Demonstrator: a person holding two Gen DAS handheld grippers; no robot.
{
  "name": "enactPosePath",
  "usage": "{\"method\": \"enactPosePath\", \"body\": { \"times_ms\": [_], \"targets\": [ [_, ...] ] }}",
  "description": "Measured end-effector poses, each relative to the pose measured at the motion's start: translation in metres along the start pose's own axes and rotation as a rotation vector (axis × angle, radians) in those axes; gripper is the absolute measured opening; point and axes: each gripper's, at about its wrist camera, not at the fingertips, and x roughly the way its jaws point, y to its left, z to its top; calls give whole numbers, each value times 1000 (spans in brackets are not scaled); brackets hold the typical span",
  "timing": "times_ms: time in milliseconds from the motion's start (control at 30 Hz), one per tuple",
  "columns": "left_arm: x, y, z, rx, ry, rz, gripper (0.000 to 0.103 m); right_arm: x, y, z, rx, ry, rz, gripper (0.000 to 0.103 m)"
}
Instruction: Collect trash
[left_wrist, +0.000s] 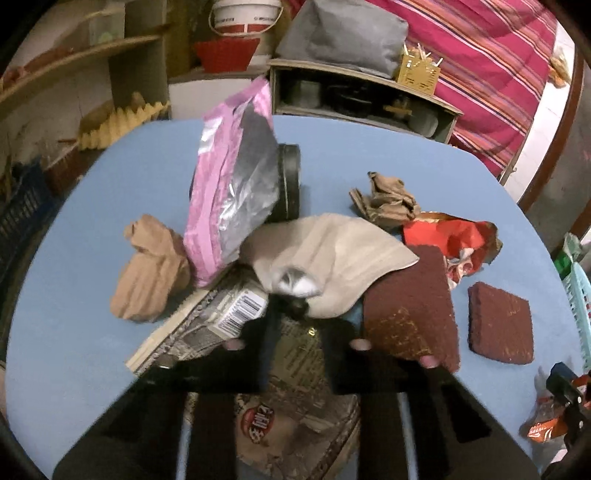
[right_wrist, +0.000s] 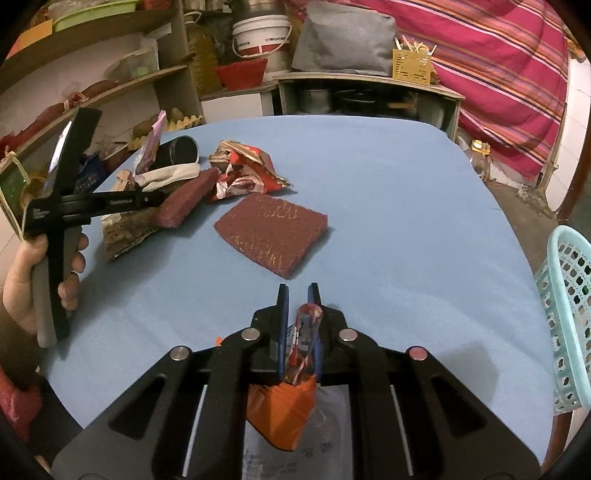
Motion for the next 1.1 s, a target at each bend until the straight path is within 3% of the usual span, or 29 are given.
{"method": "enactPosePath", "body": {
  "times_ms": [67, 433, 767, 1100],
  "targets": [
    [-5, -1, -1, 8, -19, 9, 5, -3, -1, -1, 2, -5, 4, 11],
    [-74, -19, -16, 63, -160, 33, 2, -39, -25, 12, 9, -92, 1, 11],
    [-48, -16, -22, 53, -79, 95, 3, -46, -50, 8, 41, -103, 23, 11],
    [-32, -25, 11, 45, -69, 54, 4, -22, -60, 9, 70, -72, 55, 11]
  ]
}}
